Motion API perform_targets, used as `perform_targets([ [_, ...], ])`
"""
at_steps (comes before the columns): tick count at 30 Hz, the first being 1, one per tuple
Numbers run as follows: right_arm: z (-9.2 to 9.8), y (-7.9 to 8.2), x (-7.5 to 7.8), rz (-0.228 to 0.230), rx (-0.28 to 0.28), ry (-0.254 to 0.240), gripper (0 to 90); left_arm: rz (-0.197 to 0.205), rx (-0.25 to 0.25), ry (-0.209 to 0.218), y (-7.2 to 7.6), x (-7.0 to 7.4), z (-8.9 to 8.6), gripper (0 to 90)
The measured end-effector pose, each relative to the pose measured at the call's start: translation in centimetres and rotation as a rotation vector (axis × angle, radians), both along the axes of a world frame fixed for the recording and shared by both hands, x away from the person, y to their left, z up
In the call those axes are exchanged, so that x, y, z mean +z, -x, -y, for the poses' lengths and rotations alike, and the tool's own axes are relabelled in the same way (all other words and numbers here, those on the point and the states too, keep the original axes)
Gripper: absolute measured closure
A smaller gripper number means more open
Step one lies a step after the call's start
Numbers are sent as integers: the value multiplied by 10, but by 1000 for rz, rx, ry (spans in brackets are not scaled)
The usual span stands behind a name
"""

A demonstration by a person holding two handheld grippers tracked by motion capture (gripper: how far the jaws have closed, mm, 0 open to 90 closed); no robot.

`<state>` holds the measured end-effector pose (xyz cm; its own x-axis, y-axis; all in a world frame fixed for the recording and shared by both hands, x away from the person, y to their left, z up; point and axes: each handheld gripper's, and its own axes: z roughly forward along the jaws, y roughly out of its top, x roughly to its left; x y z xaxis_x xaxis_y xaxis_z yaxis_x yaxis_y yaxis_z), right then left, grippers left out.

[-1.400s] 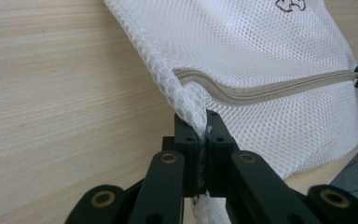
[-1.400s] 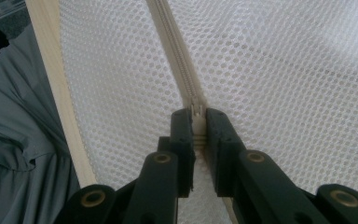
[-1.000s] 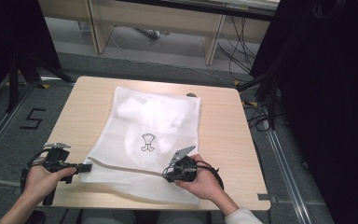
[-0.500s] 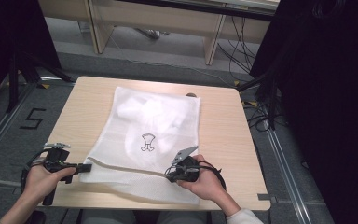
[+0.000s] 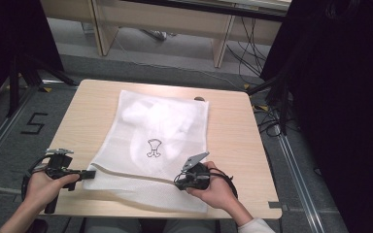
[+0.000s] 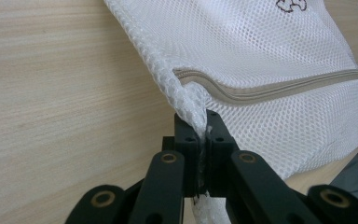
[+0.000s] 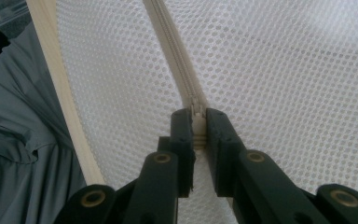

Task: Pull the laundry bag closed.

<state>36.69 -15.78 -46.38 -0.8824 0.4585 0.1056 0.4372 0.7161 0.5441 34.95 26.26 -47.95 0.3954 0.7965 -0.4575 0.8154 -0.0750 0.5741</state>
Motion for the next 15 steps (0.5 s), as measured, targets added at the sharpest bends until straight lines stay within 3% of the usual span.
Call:
perform_targets([
  [15,9,1,0,-7,-12,-10,827,-2,2,-1,0,0,0,859],
])
